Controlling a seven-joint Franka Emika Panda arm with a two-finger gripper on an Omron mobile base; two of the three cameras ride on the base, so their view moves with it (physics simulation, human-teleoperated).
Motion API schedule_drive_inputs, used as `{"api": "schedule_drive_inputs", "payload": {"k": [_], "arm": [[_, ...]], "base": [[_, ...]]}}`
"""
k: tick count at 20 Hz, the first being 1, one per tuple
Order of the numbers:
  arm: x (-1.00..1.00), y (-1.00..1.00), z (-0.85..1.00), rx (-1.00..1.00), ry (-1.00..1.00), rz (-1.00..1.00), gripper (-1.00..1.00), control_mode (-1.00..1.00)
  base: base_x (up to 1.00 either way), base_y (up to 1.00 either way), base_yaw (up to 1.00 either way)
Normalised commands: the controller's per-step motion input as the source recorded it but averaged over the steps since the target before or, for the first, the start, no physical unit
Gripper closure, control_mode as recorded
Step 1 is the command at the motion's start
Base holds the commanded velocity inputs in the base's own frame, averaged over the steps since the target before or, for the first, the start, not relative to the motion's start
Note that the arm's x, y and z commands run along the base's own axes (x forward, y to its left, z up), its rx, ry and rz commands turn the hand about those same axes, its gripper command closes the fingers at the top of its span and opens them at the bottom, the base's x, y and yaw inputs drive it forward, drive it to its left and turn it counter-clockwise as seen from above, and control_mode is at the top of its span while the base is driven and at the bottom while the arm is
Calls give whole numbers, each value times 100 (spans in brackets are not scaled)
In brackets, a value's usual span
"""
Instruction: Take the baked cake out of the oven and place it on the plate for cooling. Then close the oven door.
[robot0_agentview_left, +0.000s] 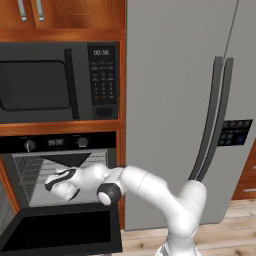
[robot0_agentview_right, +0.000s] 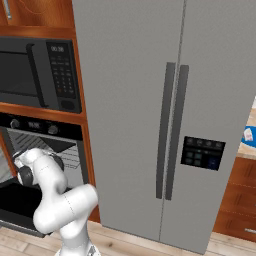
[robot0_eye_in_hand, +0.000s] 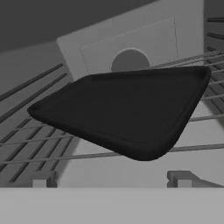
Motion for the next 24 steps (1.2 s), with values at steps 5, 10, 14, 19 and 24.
{"api": "schedule_drive_inputs", "payload": {"k": [5,10,14,19,24], "arm": [[11,20,-25,0,-11,-22,-100,-100],[9,28,-31,0,-1,-17,-100,-100],[-54,84,38,0,0,0,-100,-100],[-60,73,81,5,-6,0,-100,-100],[-100,29,100,16,2,0,-100,-100]], "base": [[0,0,0],[0,0,0],[0,0,0],[0,0,0],[0,0,0]]}}
